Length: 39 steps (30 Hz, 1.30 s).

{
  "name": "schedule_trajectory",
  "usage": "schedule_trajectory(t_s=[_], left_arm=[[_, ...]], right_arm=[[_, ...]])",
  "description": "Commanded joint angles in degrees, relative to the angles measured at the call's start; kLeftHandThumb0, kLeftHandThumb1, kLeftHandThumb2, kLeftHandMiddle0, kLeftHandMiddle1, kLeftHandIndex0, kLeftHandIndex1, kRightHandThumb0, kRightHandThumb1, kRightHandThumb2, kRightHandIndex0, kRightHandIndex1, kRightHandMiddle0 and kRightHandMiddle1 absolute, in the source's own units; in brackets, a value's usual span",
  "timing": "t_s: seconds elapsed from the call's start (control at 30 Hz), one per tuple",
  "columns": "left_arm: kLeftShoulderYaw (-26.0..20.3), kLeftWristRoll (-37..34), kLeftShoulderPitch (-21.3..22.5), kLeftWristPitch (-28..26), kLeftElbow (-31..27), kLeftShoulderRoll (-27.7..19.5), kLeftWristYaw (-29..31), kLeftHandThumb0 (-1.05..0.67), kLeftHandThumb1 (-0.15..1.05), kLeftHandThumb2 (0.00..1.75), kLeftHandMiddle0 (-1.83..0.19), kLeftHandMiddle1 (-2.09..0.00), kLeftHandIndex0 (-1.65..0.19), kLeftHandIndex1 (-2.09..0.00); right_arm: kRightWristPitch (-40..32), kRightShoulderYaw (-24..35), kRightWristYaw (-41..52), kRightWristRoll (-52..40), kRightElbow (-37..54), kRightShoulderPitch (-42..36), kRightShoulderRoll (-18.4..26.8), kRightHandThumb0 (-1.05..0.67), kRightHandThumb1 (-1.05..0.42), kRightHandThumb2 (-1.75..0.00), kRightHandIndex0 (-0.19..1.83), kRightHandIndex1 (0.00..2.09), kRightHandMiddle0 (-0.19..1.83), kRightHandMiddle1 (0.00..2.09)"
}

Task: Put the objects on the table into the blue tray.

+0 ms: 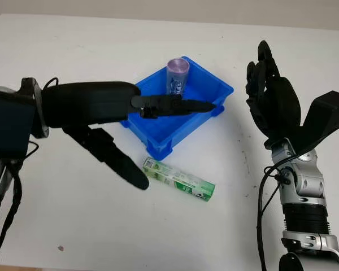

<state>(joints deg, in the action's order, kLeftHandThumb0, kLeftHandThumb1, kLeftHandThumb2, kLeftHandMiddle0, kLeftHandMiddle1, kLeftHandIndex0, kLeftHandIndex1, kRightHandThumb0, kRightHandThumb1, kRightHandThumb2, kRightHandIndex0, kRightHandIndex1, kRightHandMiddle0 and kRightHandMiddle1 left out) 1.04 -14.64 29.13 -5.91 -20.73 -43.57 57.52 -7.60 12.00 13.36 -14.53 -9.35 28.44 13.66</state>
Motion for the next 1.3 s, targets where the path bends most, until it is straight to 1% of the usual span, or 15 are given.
schedule_trajectory(t_s=[0.0,0.13,0.23,0.33,0.5,0.67,0.8,0.97,1.17,1.27], left_arm=[[-0.5,-0.7,-2.0,-0.1,-1.1,1.1,-1.4,-0.66,0.95,0.05,0.07,-0.05,0.09,-0.07],[1.5,0.6,-3.0,-0.9,-0.5,2.2,-3.1,-0.63,0.91,0.04,0.01,-0.07,0.05,-0.09],[2.7,1.5,-3.4,0.0,0.7,3.3,-3.6,-0.59,0.89,0.04,-0.04,-0.09,0.00,-0.11],[4.1,3.4,-3.8,0.2,1.1,4.0,-4.6,-0.61,0.89,0.05,-0.10,-0.09,-0.04,-0.12],[6.6,6.6,-4.4,-0.4,1.4,5.2,-6.6,-0.58,0.88,0.05,-0.19,-0.10,-0.11,-0.14],[8.5,7.3,-4.1,-1.1,2.9,6.3,-6.3,-0.63,0.89,0.06,-0.24,-0.10,-0.14,-0.14],[9.4,7.9,-3.7,-1.6,3.2,6.7,-6.2,-0.64,0.89,0.05,-0.28,-0.10,-0.16,-0.15],[9.7,8.1,-3.7,-0.6,3.9,7.3,-6.0,-0.61,0.88,0.05,-0.33,-0.11,-0.19,-0.16],[10.2,7.9,-3.8,-1.4,4.7,7.8,-5.5,-0.56,0.88,0.05,-0.35,-0.12,-0.22,-0.17],[10.6,9.0,-4.8,0.3,5.4,8.5,-6.3,-0.52,0.87,0.05,-0.35,-0.12,-0.23,-0.18]], right_arm=[[1.0,0.0,0.2,-0.3,0.0,0.8,-0.2,-0.64,-1.05,-0.74,-0.19,0.00,-0.19,0.00],[1.4,0.0,-0.2,0.0,0.0,0.7,-0.5,-0.65,-1.05,-0.74,-0.19,0.00,-0.19,0.00],[1.8,0.0,-0.4,0.1,-0.1,0.6,-0.7,-0.65,-1.05,-0.74,-0.19,0.00,-0.19,0.00],[1.9,-0.1,-0.7,0.3,0.2,0.3,-0.7,-0.65,-1.05,-0.73,-0.19,0.00,-0.19,0.00],[2.1,0.0,-1.0,0.2,0.0,0.0,-0.9,-0.67,-1.05,-0.71,-0.19,0.00,-0.19,0.00],[2.6,0.1,-1.4,0.4,-0.1,-0.2,-1.2,-0.67,-1.05,-0.70,-0.19,0.00,-0.19,0.00],[3.0,0.2,-1.6,0.3,-0.4,-0.2,-1.5,-0.67,-1.05,-0.69,-0.19,0.00,-0.19,0.00],[3.0,0.2,-1.5,0.2,-0.3,-0.4,-1.5,-0.68,-1.05,-0.68,-0.19,0.00,-0.19,0.00],[2.3,0.2,-1.6,-0.1,0.6,-0.8,-1.5,-0.67,-1.05,-0.69,-0.19,0.00,-0.19,0.00],[2.1,0.3,-1.6,-0.2,0.9,-1.1,-1.5,-0.67,-1.05,-0.68,-0.19,0.00,-0.19,0.00]])
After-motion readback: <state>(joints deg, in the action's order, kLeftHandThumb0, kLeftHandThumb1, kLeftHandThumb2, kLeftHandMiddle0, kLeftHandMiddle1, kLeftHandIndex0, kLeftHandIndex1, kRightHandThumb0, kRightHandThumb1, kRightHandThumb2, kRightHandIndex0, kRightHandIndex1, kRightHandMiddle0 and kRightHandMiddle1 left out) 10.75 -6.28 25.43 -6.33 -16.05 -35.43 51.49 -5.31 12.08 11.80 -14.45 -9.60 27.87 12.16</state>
